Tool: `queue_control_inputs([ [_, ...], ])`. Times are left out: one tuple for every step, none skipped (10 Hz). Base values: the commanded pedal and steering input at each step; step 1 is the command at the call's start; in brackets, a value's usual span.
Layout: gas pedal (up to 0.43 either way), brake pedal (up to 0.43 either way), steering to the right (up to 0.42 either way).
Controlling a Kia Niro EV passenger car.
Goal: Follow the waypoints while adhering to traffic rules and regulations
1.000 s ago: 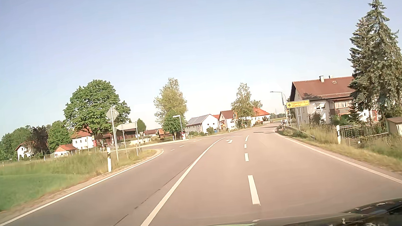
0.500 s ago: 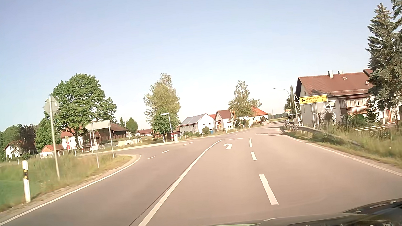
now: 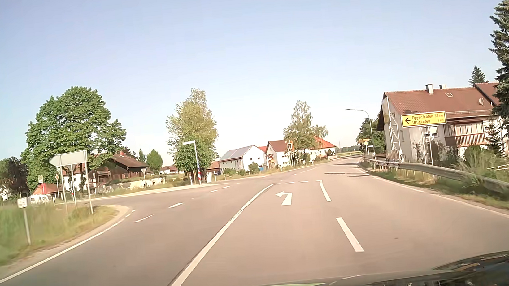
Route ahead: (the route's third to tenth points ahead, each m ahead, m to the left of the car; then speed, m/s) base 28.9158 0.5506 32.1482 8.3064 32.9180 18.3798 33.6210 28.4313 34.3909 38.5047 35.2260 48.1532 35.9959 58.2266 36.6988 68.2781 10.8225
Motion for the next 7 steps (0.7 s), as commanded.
queue_control_inputs([
  [0.000, 0.201, 0.022],
  [0.000, 0.201, 0.024],
  [0.000, 0.201, 0.027],
  [0.000, 0.201, 0.028],
  [0.000, 0.201, 0.028],
  [0.000, 0.213, 0.028],
  [0.000, 0.244, 0.028],
])
